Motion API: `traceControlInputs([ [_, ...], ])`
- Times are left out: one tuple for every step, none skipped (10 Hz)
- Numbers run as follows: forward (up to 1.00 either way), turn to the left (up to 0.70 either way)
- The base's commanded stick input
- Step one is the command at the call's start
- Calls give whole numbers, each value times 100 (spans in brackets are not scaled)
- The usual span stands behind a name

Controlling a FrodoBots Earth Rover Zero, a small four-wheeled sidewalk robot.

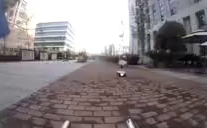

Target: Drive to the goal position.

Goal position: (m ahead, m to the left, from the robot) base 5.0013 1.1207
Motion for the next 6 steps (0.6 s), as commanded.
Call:
traceControlInputs([
  [70,0],
  [70,-13],
  [70,-14],
  [70,-14],
  [70,-14],
  [70,-14],
])
